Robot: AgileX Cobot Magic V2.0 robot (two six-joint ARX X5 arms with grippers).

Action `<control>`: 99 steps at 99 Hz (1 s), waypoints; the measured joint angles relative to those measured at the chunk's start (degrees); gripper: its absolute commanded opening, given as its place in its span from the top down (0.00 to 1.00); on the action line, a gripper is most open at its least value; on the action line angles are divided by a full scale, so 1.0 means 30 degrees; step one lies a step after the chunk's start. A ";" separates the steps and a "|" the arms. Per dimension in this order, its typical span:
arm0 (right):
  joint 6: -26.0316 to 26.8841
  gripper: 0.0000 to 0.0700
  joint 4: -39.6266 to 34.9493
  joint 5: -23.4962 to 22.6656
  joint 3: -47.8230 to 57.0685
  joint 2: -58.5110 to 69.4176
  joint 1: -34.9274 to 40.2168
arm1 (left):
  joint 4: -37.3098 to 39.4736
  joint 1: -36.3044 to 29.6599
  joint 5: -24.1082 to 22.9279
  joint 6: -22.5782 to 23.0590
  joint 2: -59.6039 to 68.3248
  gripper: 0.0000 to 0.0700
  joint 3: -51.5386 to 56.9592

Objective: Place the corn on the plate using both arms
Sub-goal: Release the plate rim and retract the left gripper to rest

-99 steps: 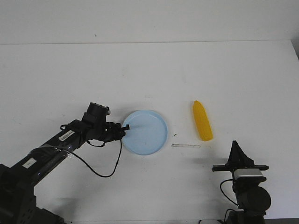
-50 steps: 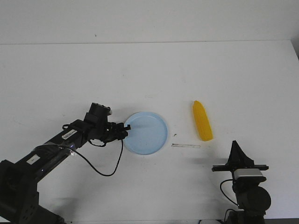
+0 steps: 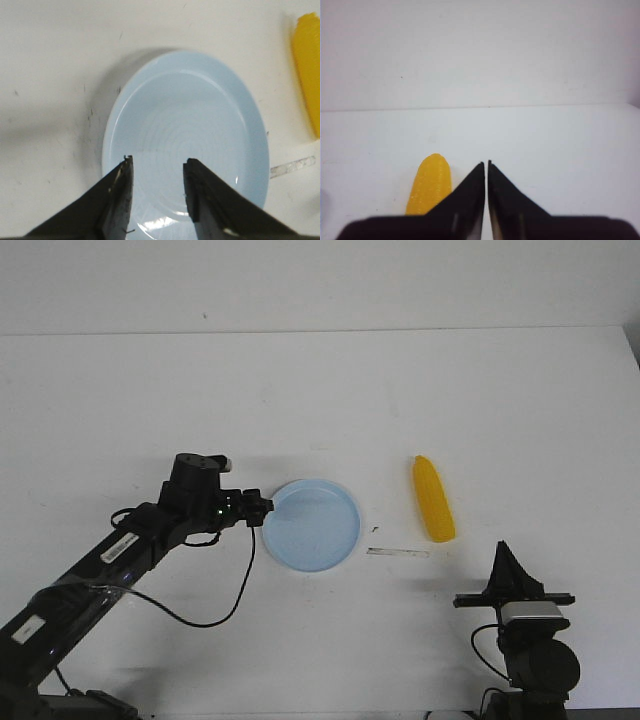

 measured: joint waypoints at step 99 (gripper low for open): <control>0.0000 0.99 0.0000 -0.0007 0.0000 0.0000 0.0000 | 0.7453 0.6594 -0.4838 0.7876 -1.9052 1.00 -1.2466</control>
